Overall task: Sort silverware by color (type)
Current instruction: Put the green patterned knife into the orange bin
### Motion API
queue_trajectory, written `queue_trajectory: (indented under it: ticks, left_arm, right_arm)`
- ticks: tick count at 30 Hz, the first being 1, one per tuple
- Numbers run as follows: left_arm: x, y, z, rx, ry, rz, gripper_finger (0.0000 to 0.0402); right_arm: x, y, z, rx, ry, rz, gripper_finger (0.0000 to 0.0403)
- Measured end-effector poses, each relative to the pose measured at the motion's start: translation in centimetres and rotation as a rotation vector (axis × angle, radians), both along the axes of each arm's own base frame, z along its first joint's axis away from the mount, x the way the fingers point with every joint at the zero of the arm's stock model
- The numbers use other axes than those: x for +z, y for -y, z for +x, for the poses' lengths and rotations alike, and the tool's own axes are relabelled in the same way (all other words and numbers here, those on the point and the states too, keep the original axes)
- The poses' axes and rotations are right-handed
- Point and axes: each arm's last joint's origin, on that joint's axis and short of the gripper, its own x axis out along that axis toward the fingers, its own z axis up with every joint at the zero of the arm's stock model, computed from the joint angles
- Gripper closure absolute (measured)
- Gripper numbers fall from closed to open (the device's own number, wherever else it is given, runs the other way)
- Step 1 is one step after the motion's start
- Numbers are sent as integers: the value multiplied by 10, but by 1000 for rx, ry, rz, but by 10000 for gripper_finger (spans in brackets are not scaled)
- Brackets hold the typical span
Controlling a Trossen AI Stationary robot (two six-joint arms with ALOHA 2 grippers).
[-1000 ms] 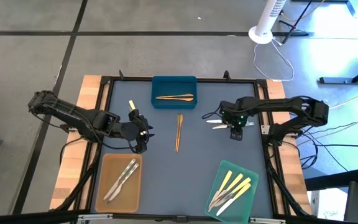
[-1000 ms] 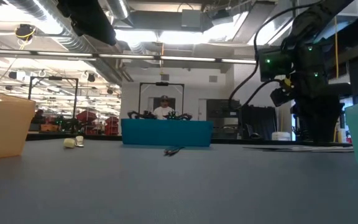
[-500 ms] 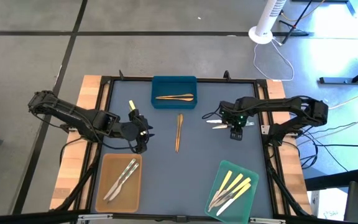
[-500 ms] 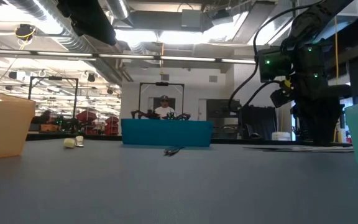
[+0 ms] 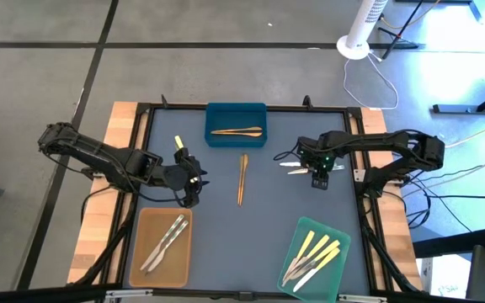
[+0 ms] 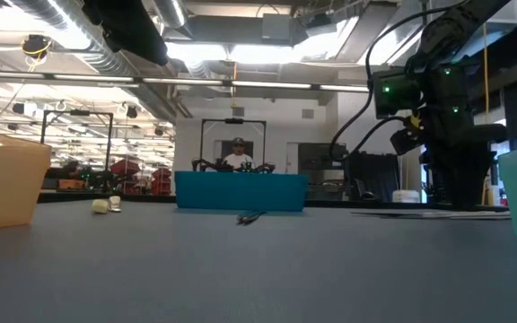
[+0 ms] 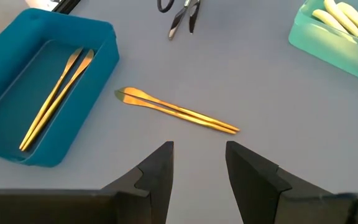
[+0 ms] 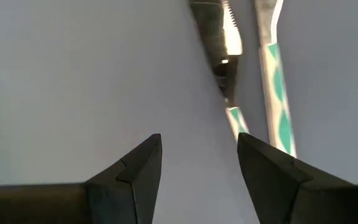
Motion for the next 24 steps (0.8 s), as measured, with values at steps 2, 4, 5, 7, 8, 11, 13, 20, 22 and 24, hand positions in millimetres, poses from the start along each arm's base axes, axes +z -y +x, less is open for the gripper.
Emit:
queue_trajectory:
  ticks: [2,4,5,7,8,11,13,20,22,24]
  left_arm:
    - [0,0,0,0,0,0,260]
    - [0,0,0,0,0,0,260]
    - [0,0,0,0,0,0,260]
    - [0,0,0,0,0,0,260]
    - [0,0,0,0,0,0,260]
    - [0,0,0,0,0,0,260]
    - [0,0,0,0,0,0,260]
    - [0,0,0,0,0,-1,260]
    - [0,0,0,0,0,-1,260]
    - [0,0,0,0,0,-1,260]
  right_arm:
    - [0,1,0,-11,-6,-22,203]
    - [0,1,0,-14,-11,-34,203]
    - [0,1,0,-14,-11,-35,203]
    - [0,1,0,-14,-11,-35,203]
    - [0,1,0,-14,-12,-35,203]
    - [-1,1,0,-14,-17,-33,203]
    - [-4,1,1,-14,-30,-29,203]
    - [-16,3,5,-12,-96,-15,203]
    - [-17,3,5,-12,-99,-14,203]
    - [-17,3,5,-12,-99,-14,203]
